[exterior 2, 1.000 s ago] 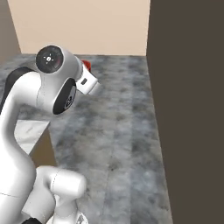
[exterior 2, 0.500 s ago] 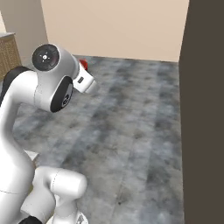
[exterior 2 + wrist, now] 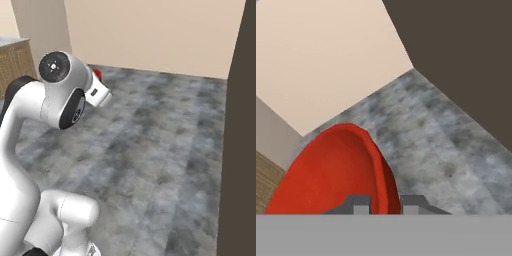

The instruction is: Take the smaller bowl and place it next to the appetizer plate on the dining counter , and place the larger bowl next to the plate with cooked food.

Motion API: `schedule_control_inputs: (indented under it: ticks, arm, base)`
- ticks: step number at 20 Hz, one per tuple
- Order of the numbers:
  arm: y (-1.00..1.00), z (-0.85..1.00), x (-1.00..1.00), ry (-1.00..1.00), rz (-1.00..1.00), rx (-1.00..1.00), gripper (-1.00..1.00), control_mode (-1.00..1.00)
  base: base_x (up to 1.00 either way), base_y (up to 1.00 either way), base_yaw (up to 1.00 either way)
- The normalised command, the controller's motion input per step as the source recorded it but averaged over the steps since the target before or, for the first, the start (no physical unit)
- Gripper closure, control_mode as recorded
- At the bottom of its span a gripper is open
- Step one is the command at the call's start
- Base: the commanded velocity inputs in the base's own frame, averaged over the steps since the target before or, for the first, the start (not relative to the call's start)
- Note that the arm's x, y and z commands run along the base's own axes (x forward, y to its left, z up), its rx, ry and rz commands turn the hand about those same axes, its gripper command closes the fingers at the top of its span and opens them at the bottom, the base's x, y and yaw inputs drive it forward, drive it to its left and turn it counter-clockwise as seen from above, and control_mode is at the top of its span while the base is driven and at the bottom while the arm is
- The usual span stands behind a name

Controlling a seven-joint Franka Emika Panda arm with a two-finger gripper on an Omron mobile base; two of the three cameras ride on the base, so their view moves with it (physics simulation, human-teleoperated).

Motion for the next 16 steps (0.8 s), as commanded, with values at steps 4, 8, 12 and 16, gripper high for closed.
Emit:
schedule_control_inputs:
  ticks: [4, 8, 12, 16]
  arm:
    - [0.00, 0.00, 0.00, 0.00, 0.00, 0.00, 1.00, 1.00]
    - [0.00, 0.00, 0.00, 0.00, 0.00, 0.00, 1.00, 1.00]
    - [0.00, 0.00, 0.00, 0.00, 0.00, 0.00, 1.00, 1.00]
    - [0.00, 0.00, 0.00, 0.00, 0.00, 0.00, 1.00, 1.00]
  base:
    - [1.00, 0.00, 0.54]
    - [1.00, 0.00, 0.59]
    - [1.00, 0.00, 0.59]
    - [1.00, 0.00, 0.57]
